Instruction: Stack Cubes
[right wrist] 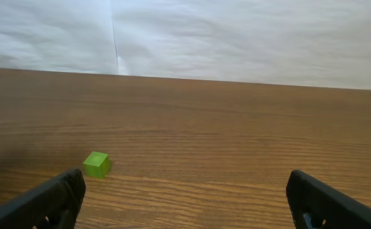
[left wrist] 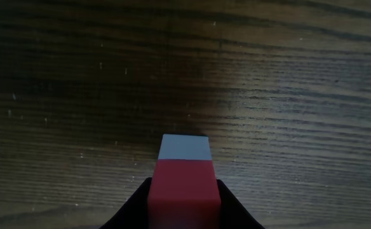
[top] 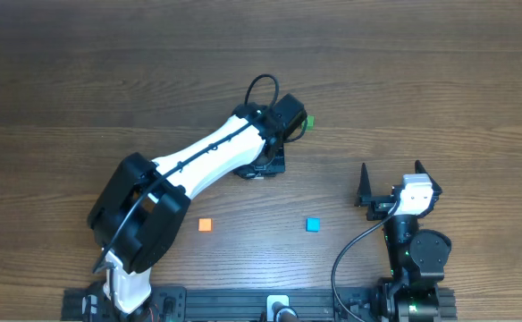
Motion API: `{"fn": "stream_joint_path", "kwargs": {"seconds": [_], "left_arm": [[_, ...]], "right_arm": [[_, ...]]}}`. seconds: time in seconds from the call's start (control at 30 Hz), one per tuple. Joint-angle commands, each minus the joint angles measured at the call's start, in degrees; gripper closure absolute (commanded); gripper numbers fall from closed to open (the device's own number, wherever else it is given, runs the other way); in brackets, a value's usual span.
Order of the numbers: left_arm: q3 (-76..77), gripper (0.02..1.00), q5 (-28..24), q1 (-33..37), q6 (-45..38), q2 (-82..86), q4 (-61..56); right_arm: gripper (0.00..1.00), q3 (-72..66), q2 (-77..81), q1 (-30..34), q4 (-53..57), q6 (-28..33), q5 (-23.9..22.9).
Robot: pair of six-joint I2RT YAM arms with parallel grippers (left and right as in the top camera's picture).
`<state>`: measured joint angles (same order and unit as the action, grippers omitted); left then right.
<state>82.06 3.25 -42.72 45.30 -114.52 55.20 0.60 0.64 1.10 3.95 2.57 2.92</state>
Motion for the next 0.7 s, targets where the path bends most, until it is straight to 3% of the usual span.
{"fn": "stream_joint_path", "kwargs": {"seconds": [0.03,0.1,0.2,0.43,0.57,0.7], "left_arm": [[-0.5,0.98,-0.2,0.3,0.8,-1.6,0.1],[-0.5,0.943,-0.2,0.3,0.8,-1.5,0.1],[-0.5,0.698,-0.2,0.3,0.9,-1.5,0.1],[-0.5,0.413,-0.4,0.3,0.8,-1.5,0.1],[-0.5,0.18,-0.6,0.3,0.8,-1.5,0.1],[-0.5,0.018,-0.8,0.4,0.8,-0.7,0.0]], "right_arm": [[0.007,-0.3,-0.2,0.5,0.1,-0.2,0.9],[0.007,-0.3,-0.2,0.5,0.1,-0.2,0.9],[0.007,-0.3,-0.2,0.5,0.1,-0.2,0.9],[0.007,-0.3,-0.2,0.5,0.1,-0.2,0.9],[0.007,-0.3,-0.2,0.5,0.1,-0.2,0.9],[0.007,-0.3,-0.2,0.5,0.1,-0.2,0.9]]}}
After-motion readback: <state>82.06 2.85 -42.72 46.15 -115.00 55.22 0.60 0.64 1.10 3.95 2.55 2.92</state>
